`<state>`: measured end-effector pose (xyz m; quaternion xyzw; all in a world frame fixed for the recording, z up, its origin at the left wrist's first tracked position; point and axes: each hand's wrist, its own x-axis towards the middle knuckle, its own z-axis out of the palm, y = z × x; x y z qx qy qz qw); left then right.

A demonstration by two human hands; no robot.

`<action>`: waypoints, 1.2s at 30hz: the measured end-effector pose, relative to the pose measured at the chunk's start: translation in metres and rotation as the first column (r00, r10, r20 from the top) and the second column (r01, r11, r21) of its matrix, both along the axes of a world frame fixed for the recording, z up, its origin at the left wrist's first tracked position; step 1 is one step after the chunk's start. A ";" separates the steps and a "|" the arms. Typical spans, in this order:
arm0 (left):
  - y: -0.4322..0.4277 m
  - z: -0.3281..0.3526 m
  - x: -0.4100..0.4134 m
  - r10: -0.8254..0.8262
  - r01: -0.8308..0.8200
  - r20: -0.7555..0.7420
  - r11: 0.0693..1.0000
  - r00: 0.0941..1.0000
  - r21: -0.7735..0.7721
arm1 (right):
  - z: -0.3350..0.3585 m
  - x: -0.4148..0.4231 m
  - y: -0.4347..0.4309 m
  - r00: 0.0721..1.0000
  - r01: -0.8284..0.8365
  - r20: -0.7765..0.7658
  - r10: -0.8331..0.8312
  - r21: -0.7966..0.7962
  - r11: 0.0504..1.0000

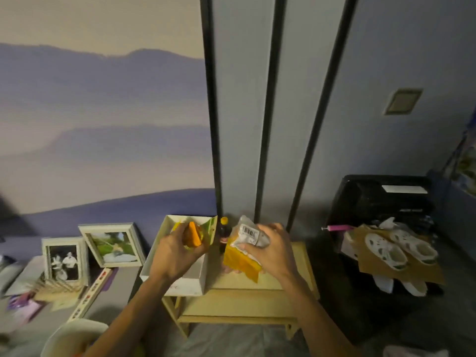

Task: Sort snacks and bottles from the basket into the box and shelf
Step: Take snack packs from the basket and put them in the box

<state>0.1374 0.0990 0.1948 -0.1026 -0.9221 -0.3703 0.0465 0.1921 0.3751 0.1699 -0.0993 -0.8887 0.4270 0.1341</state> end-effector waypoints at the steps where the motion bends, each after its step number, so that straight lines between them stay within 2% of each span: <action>1: -0.013 -0.001 -0.008 0.016 -0.016 0.006 1.000 1.000 -0.004 | -0.002 -0.012 -0.014 1.000 -0.009 0.016 0.009 -0.003 1.000; 8: -0.081 -0.043 -0.061 0.120 -0.120 0.154 0.993 0.981 -0.008 | -0.031 -0.093 -0.079 0.994 -0.095 0.046 0.094 0.009 0.995; 16: -0.100 -0.090 -0.106 0.219 -0.214 0.300 0.976 0.929 -0.050 | -0.101 -0.166 -0.119 0.942 -0.247 0.234 0.240 0.000 0.969; 22: -0.117 -0.116 -0.131 0.239 -0.210 0.373 0.971 0.896 -0.117 | -0.121 -0.192 -0.144 0.881 -0.319 0.352 0.316 -0.050 0.946; 27: -0.128 -0.131 -0.153 0.205 -0.140 0.401 0.972 0.893 -0.186 | -0.129 -0.202 -0.163 0.869 -0.305 0.402 0.288 -0.023 0.952; 33: -0.144 -0.159 -0.169 0.053 0.080 0.499 0.967 0.865 -0.241 | -0.169 -0.193 -0.192 0.825 -0.294 0.524 0.212 0.077 0.953; 36: -0.149 -0.163 -0.175 -0.015 0.165 0.519 0.956 0.855 -0.244 | -0.157 -0.183 -0.212 0.802 -0.297 0.575 0.162 0.149 0.943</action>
